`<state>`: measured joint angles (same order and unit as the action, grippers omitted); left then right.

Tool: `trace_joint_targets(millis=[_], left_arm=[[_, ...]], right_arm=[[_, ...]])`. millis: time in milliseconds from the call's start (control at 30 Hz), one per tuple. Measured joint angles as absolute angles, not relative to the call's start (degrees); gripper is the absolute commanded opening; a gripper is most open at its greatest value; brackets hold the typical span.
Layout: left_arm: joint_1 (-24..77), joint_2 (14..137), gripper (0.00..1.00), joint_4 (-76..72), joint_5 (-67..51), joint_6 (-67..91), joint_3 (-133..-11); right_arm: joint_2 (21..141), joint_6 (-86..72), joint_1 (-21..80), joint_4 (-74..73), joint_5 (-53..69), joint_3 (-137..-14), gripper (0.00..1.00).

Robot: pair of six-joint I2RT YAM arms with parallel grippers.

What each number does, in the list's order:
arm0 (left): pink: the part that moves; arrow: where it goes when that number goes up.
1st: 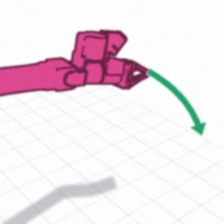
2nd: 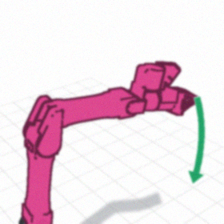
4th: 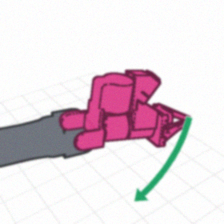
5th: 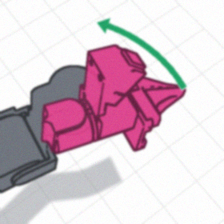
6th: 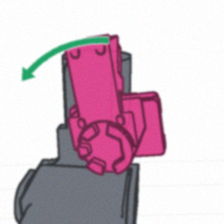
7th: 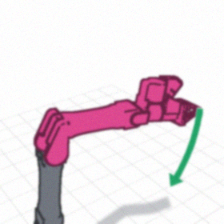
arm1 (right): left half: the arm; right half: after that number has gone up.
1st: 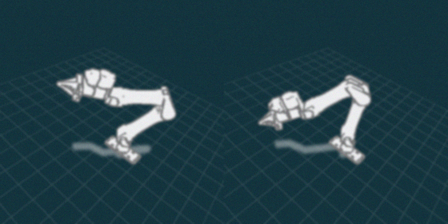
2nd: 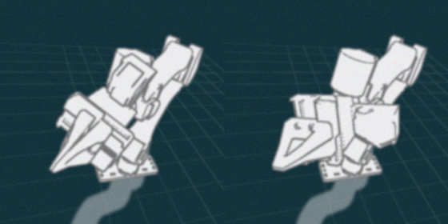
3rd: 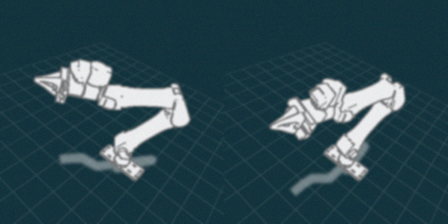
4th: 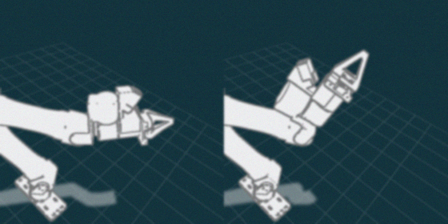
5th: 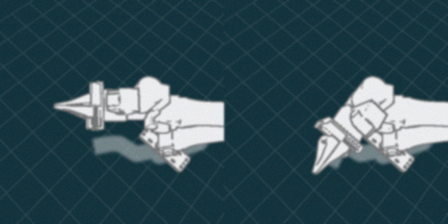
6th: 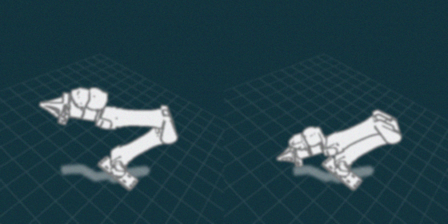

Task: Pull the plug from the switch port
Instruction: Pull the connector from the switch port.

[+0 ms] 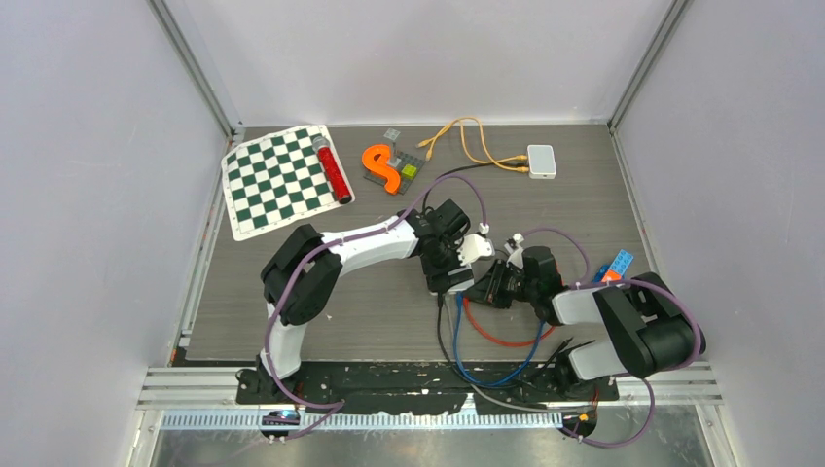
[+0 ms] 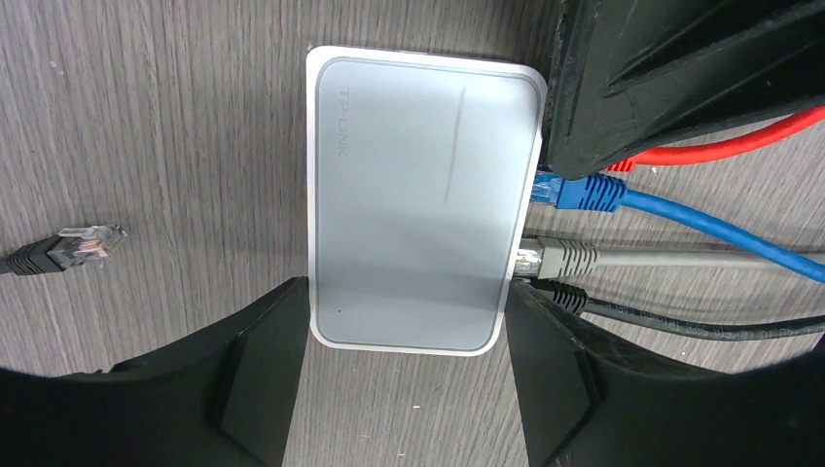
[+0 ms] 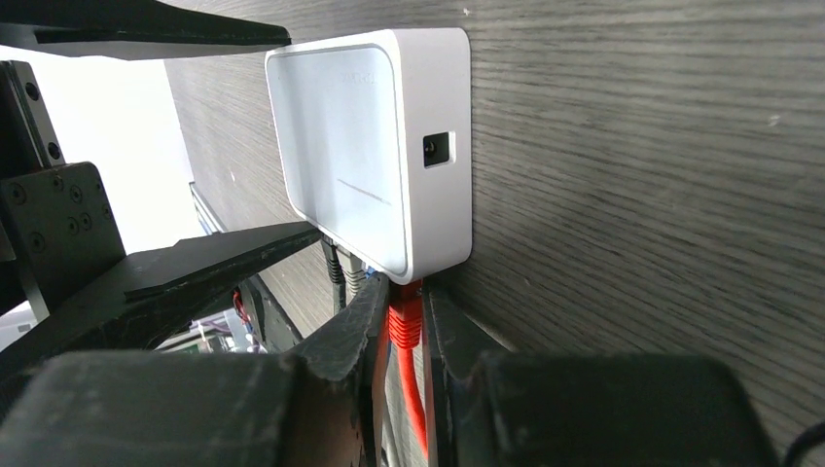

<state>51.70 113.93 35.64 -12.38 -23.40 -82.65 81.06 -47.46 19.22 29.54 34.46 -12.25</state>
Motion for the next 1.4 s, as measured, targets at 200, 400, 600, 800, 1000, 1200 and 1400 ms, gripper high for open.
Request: trace_joint_targets(millis=[200, 400, 600, 800, 1000, 1200, 1400], left_arm=[[51.75, 113.93, 0.49, 35.66, -12.4, -23.42, -82.59], [52.29, 113.86, 0.49, 35.53, -13.54, -23.38, -82.35], [52.23, 113.82, 0.49, 35.35, -13.65, -22.76, -82.26], [52.21, 113.8, 0.49, 35.14, -13.65, -22.68, -82.02], [51.99, 113.71, 0.48, 35.51, -13.54, -22.7, -81.84], [51.94, 113.71, 0.48, 35.64, -13.56, -22.72, -81.8], [51.79, 113.71, 0.48, 35.88, -13.63, -22.7, -81.8]], right_arm=[[81.1, -46.89, 19.0, 29.69, 35.05, -12.12, 0.05], [76.84, -47.88, 19.0, 29.41, 34.59, -9.23, 0.05], [76.88, -43.16, 18.98, 20.91, 35.4, -13.5, 0.05], [79.0, -42.24, 18.5, 22.0, 37.71, -14.02, 0.05], [81.45, -42.06, 18.15, 24.05, 39.46, -14.17, 0.05], [82.54, -42.83, 18.06, 27.7, 40.56, -13.13, 0.05], [83.57, -45.43, 17.85, 31.2, 40.29, -11.77, 0.05]])
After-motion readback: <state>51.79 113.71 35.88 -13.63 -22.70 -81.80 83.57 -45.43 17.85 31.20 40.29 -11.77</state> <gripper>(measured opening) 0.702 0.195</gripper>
